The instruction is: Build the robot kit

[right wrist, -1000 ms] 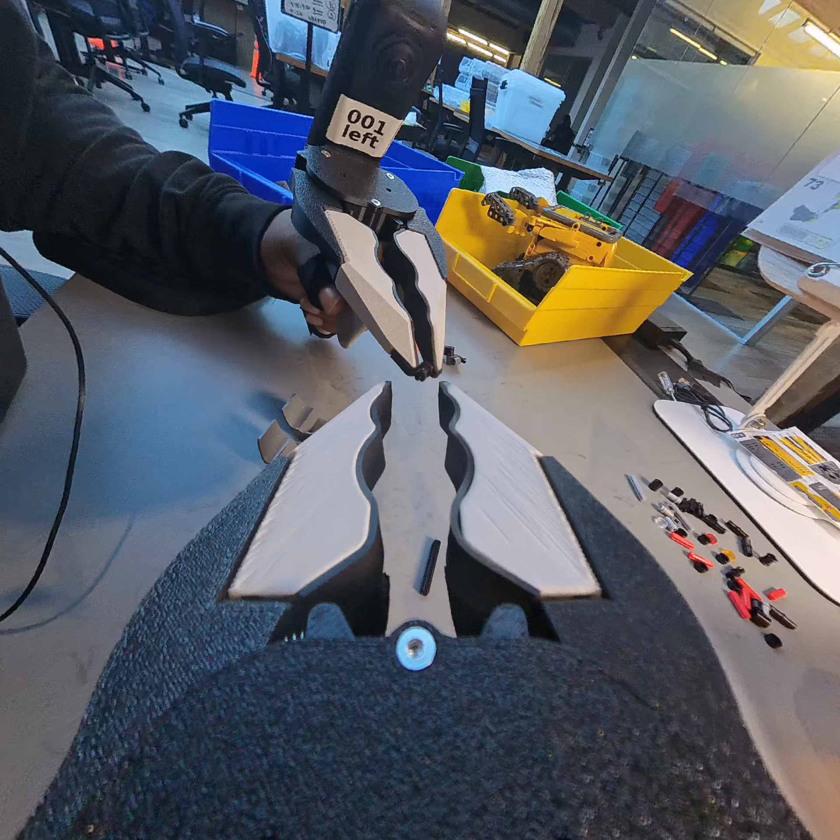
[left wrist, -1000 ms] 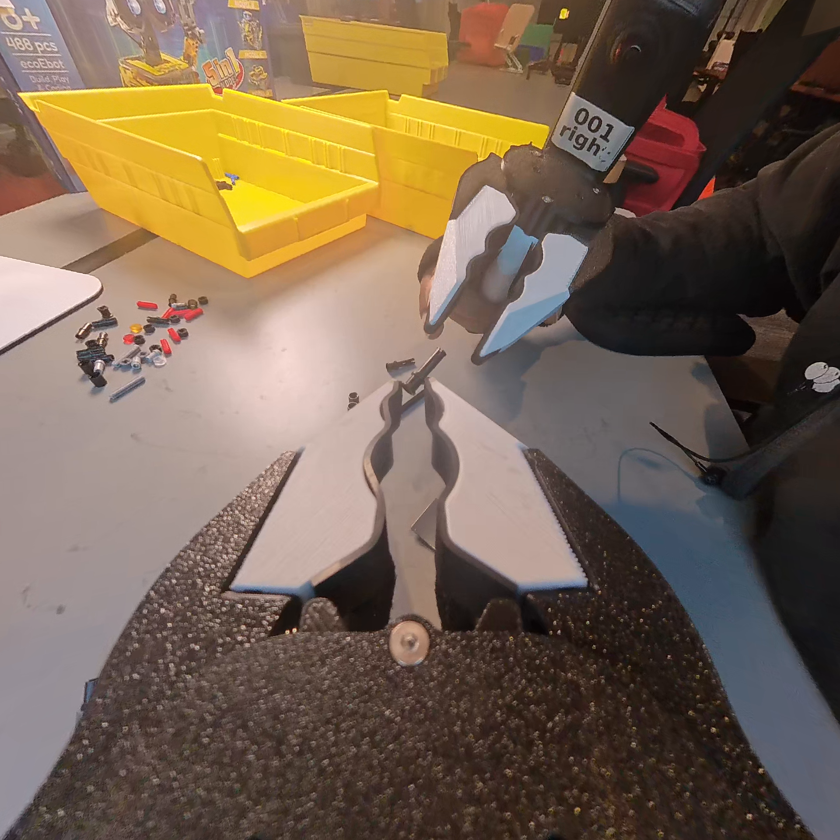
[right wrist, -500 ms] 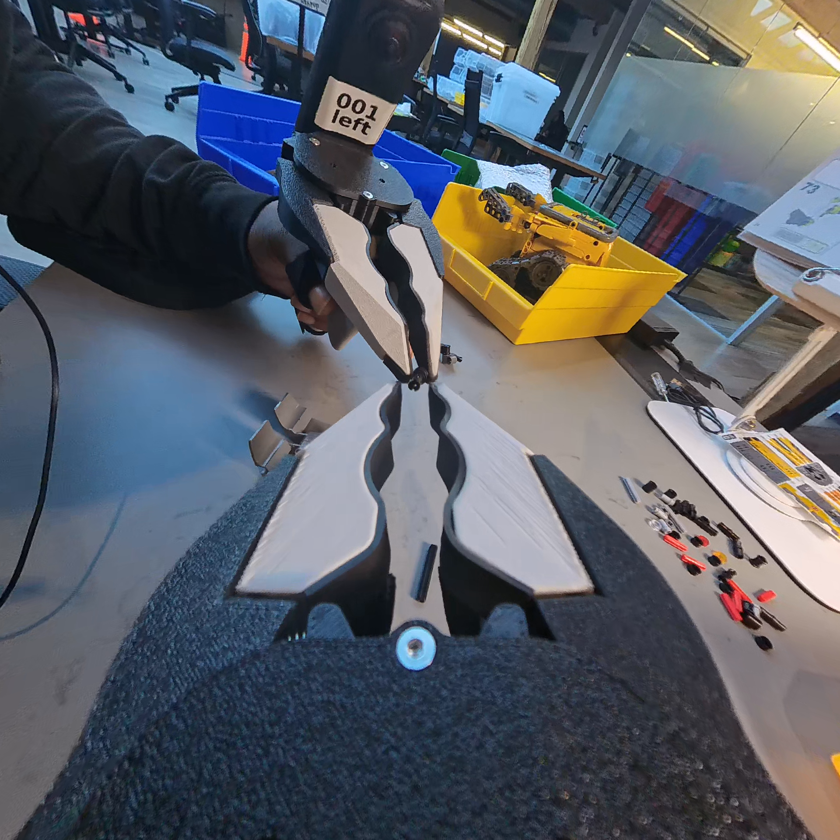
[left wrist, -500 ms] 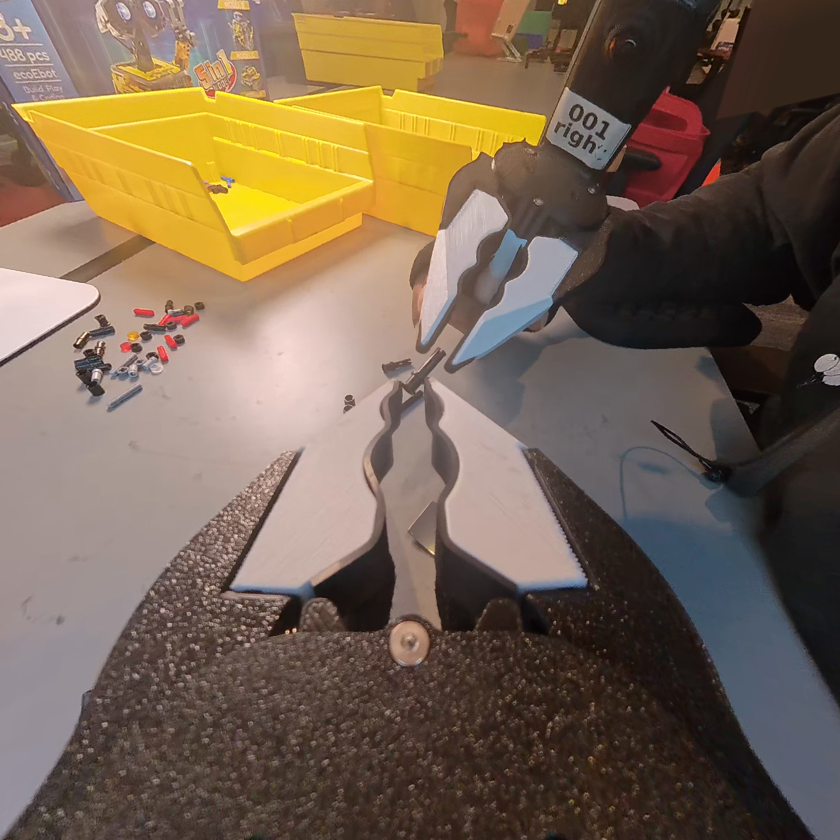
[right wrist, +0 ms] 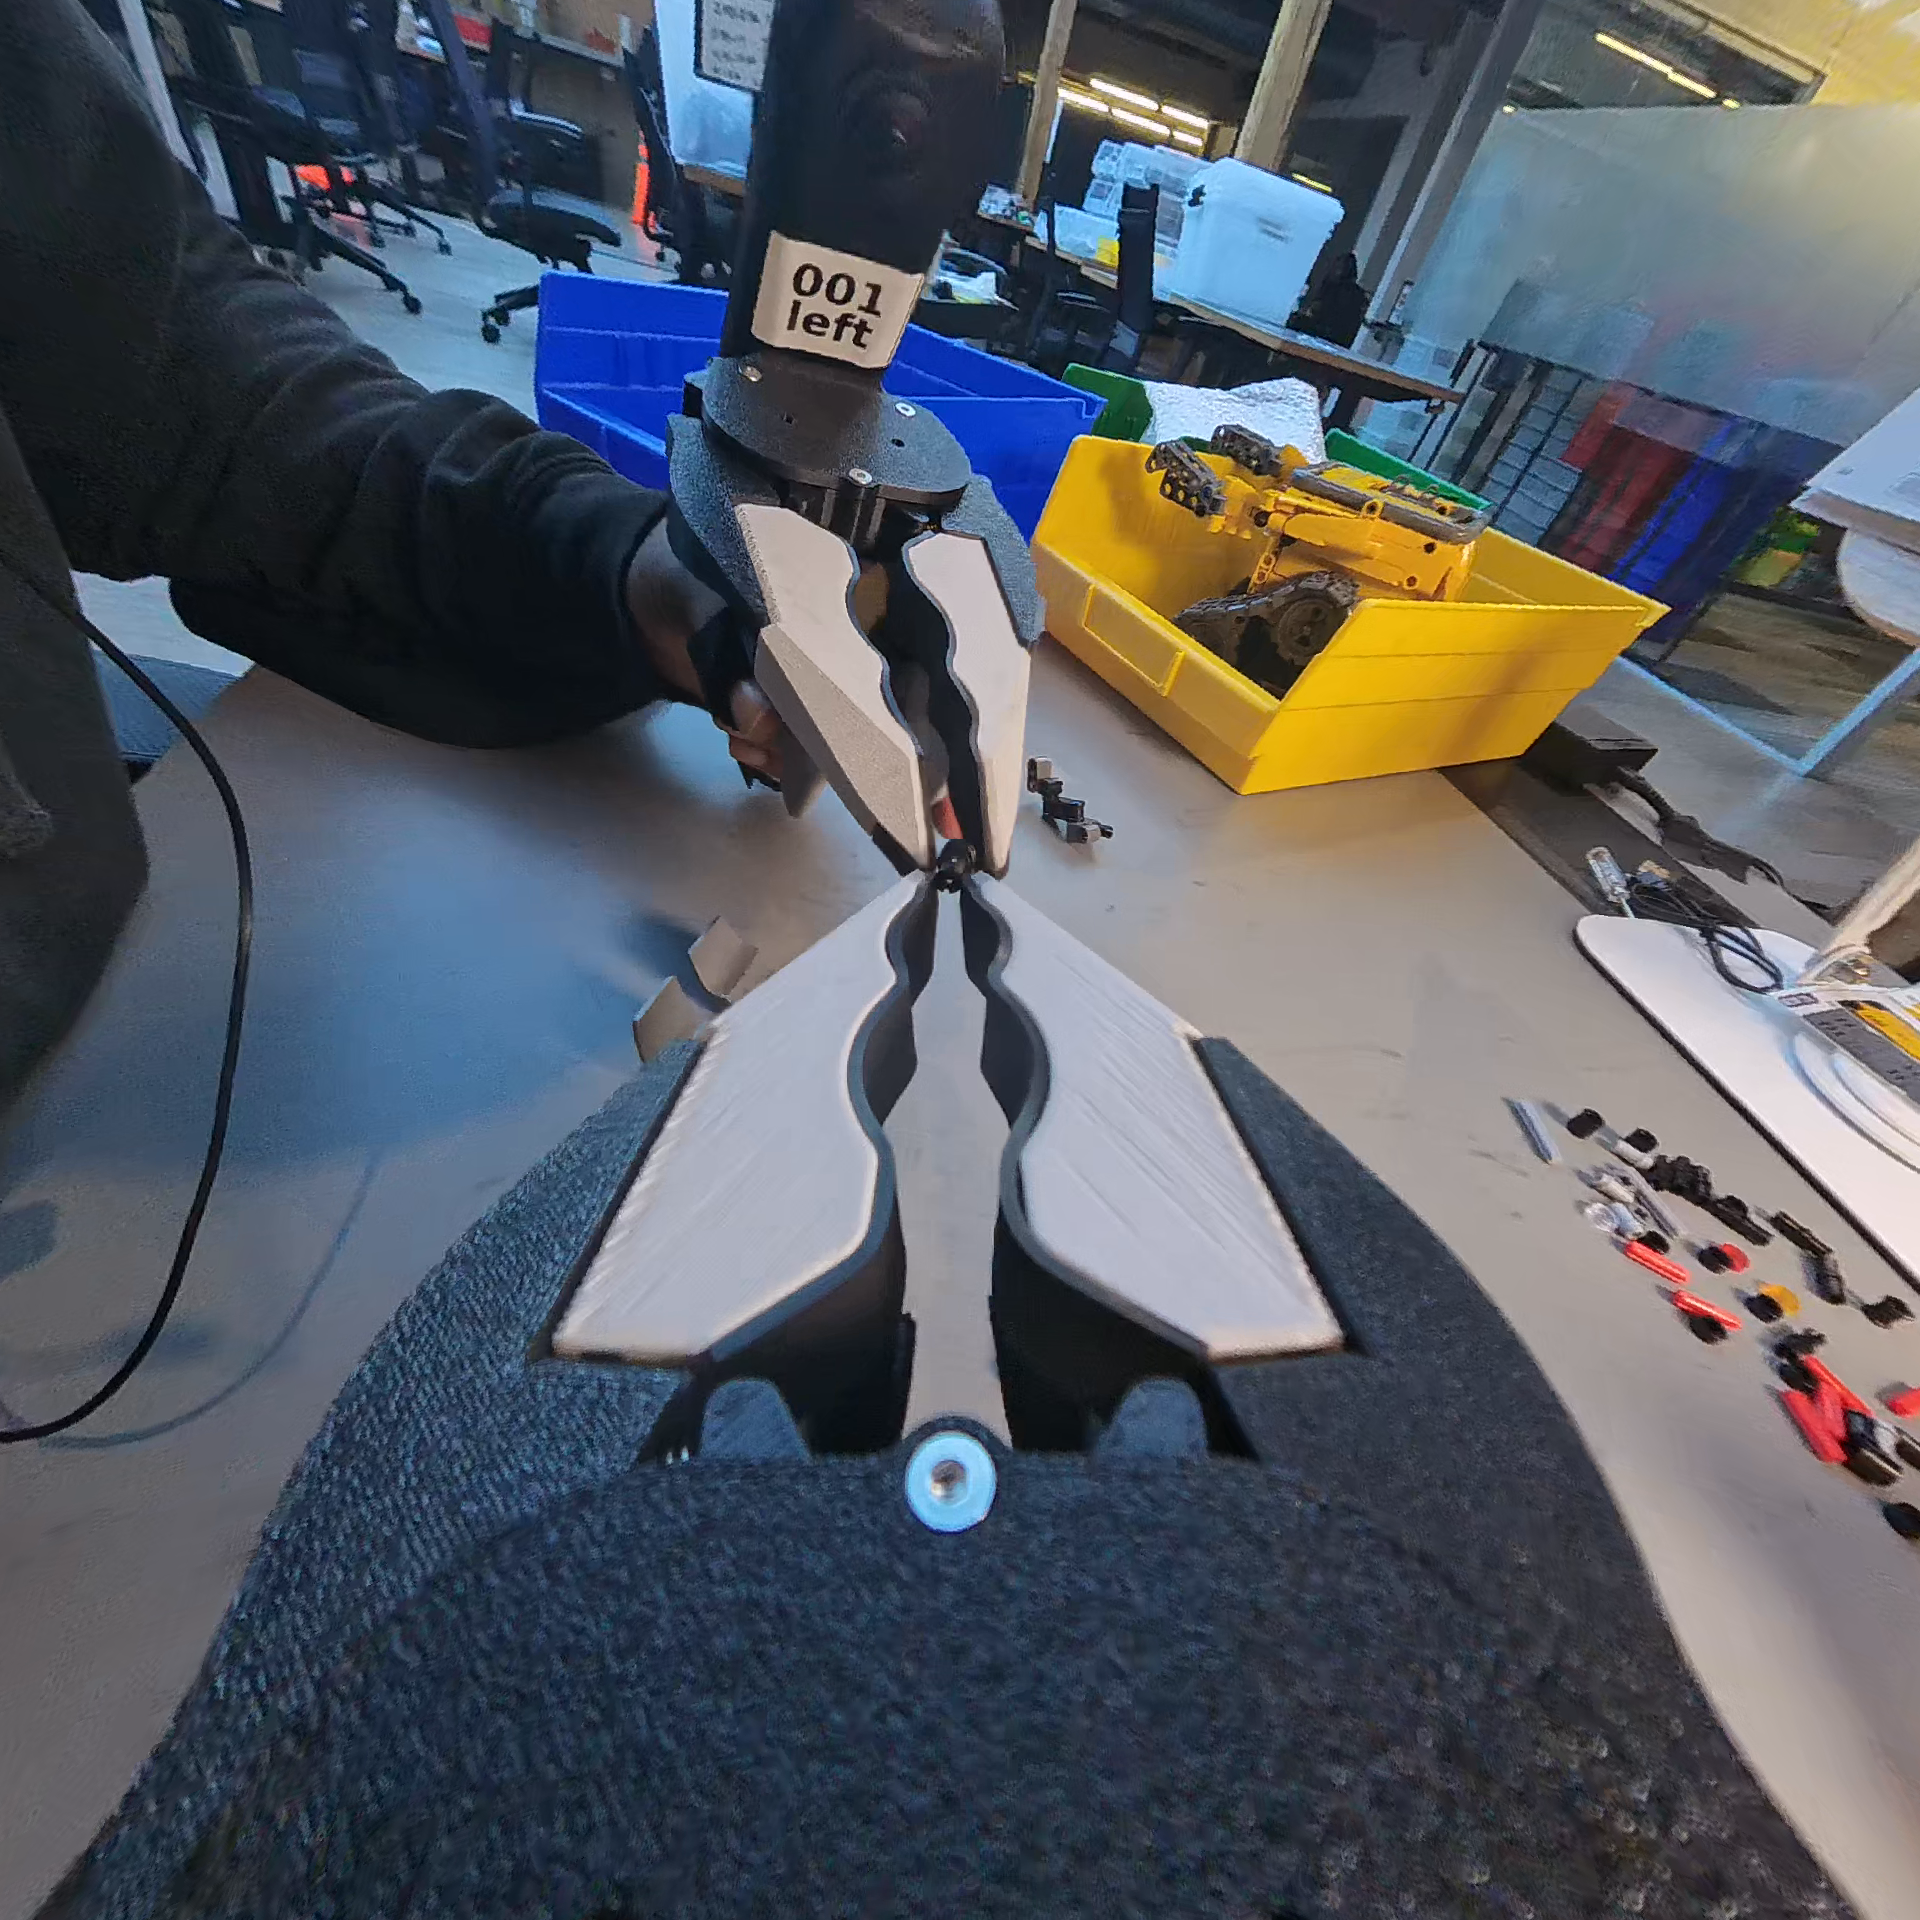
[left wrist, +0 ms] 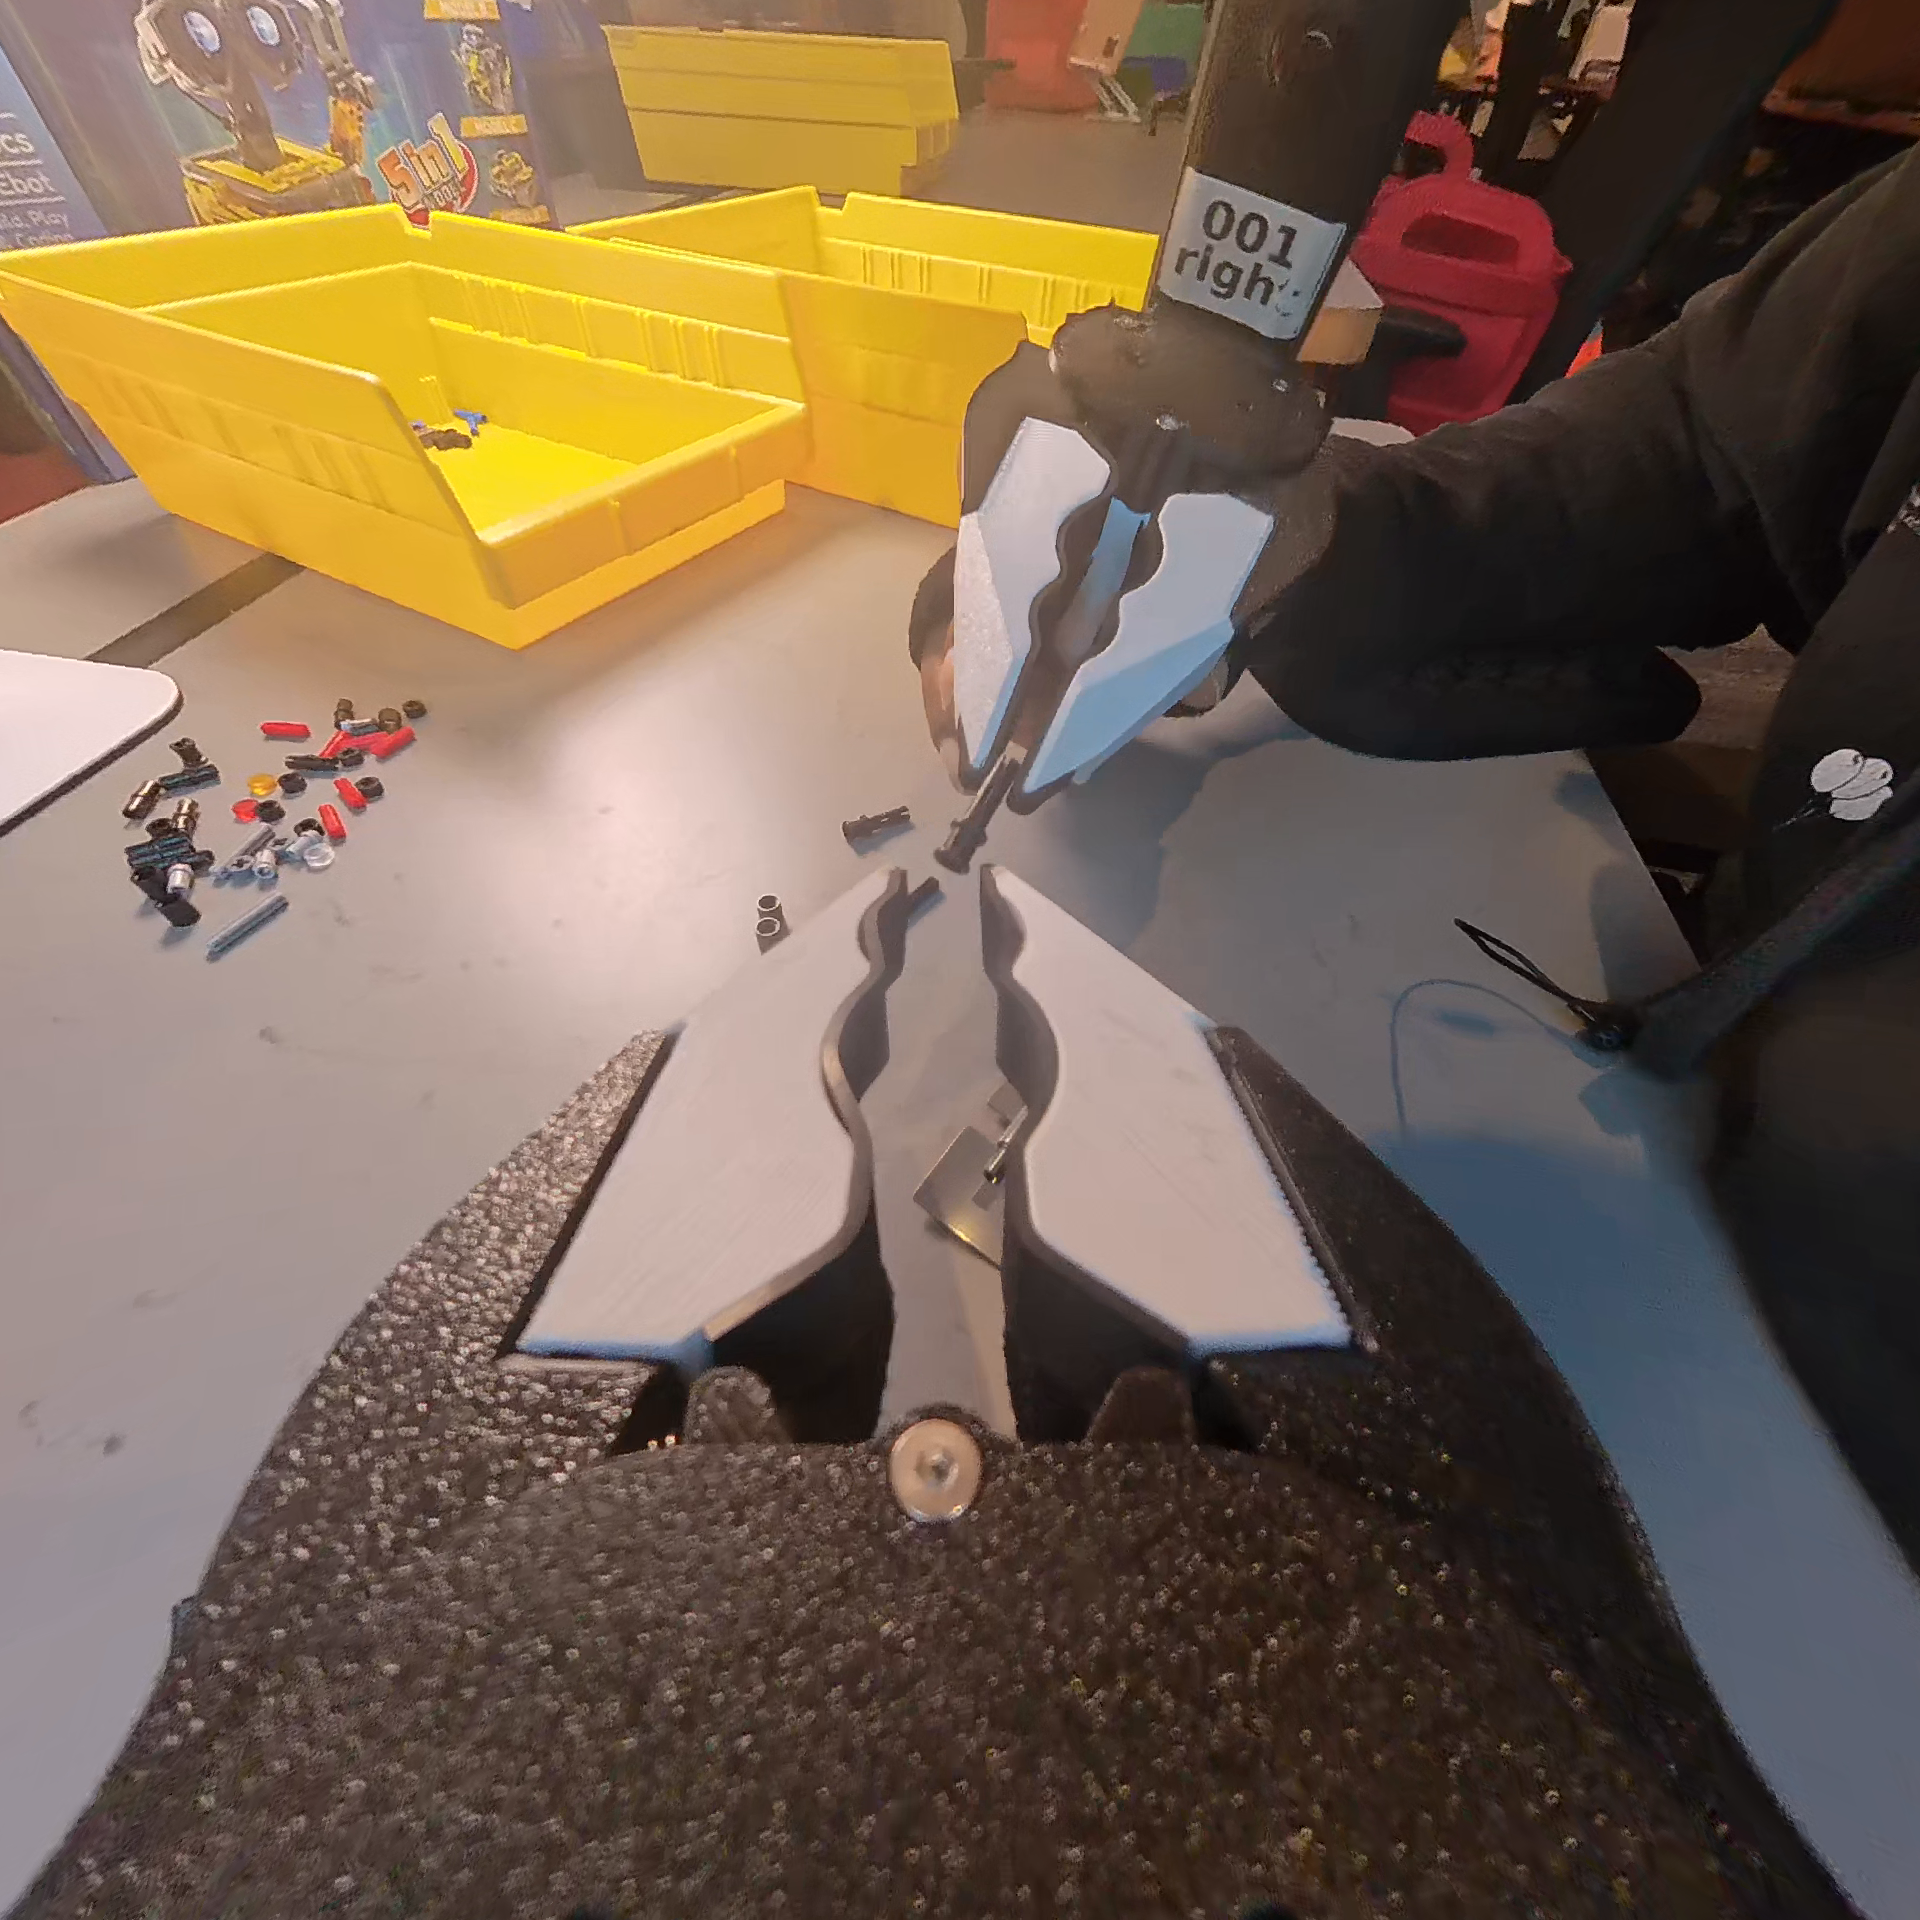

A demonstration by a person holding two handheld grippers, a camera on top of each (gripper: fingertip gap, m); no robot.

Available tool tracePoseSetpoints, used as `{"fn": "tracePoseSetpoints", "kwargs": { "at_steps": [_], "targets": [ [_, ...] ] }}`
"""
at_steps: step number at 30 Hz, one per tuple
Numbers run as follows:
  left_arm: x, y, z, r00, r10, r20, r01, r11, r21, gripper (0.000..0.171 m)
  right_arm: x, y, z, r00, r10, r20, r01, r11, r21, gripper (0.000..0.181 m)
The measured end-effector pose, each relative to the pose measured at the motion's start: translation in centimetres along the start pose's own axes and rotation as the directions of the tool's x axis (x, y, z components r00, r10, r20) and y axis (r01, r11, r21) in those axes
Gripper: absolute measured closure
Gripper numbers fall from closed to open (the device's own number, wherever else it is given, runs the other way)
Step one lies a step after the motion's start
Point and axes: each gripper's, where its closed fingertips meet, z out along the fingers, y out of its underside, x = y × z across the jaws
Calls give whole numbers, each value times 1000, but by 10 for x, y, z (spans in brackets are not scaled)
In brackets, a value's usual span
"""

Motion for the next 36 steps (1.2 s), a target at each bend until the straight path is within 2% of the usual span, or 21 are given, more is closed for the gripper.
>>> {"fn": "tracePoseSetpoints", "kwargs": {
  "at_steps": [8, 19, 25, 28, 36],
  "targets": [
    [13, -3, 0, 998, 30, -59, -29, 999, 16, 165, -9, -5, -2, 997, 37, 63, -39, 999, 29, 177],
    [18, -5, -4, 992, -28, -121, 33, 999, 32, 166, -13, 4, 0, 996, 15, 82, -13, 1000, -24, 177],
    [17, 0, -3, 992, -34, -123, 36, 999, 10, 166, -12, 8, 0, 998, -8, 67, 11, 999, -46, 177],
    [17, 0, -3, 992, -34, -123, 35, 999, 6, 166, -13, 10, 1, 997, -28, 66, 32, 998, -56, 171],
    [19, 1, -2, 991, -39, -132, 40, 999, 4, 166, -15, 8, 1, 997, -32, 72, 35, 998, -44, 178]
  ]
}}
